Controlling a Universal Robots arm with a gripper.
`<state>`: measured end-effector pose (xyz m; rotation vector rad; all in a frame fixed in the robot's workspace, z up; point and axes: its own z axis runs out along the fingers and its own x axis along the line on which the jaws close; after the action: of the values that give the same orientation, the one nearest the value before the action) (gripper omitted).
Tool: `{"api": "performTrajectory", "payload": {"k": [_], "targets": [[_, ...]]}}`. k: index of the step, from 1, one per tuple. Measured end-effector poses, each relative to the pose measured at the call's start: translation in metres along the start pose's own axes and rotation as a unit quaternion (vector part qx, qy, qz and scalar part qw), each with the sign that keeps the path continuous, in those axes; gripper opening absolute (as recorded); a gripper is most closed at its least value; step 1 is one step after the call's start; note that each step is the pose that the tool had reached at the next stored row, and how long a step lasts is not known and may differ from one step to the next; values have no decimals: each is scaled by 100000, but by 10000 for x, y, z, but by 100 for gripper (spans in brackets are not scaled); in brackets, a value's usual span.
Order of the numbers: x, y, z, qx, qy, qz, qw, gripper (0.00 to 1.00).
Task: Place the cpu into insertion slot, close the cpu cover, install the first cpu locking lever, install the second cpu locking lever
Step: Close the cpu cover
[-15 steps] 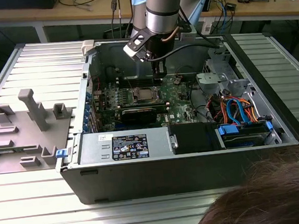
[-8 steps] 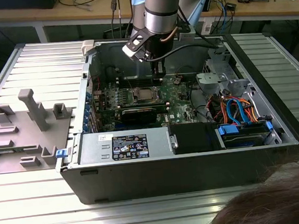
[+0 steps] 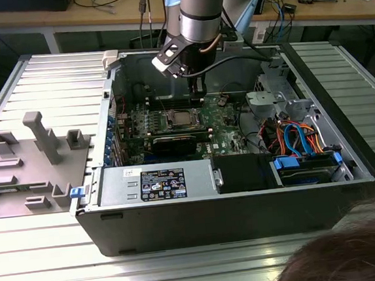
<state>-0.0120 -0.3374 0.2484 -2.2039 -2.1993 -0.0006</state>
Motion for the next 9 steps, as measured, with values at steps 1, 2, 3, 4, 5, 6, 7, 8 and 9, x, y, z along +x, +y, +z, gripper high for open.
{"api": "performTrajectory", "payload": {"k": [1, 2, 3, 4, 5, 6, 7, 8, 9], "targets": [[0, -5, 1, 1, 1, 3, 100000, 11], [0, -10, 1, -1, 2, 3, 100000, 11], [0, -20, 2, -1, 1, 5, 100000, 11], [0, -23, 2, 2, -3, 1, 100000, 11], [0, -24, 2, 4, -2, -2, 100000, 11], [0, -27, 3, 0, 0, 6, 100000, 11], [0, -41, 8, -6, 16, 2, 100000, 11], [0, -63, 15, -5, 13, 5, 100000, 11], [-1, -89, 25, -1, 1, 1, 100000, 11]]}}
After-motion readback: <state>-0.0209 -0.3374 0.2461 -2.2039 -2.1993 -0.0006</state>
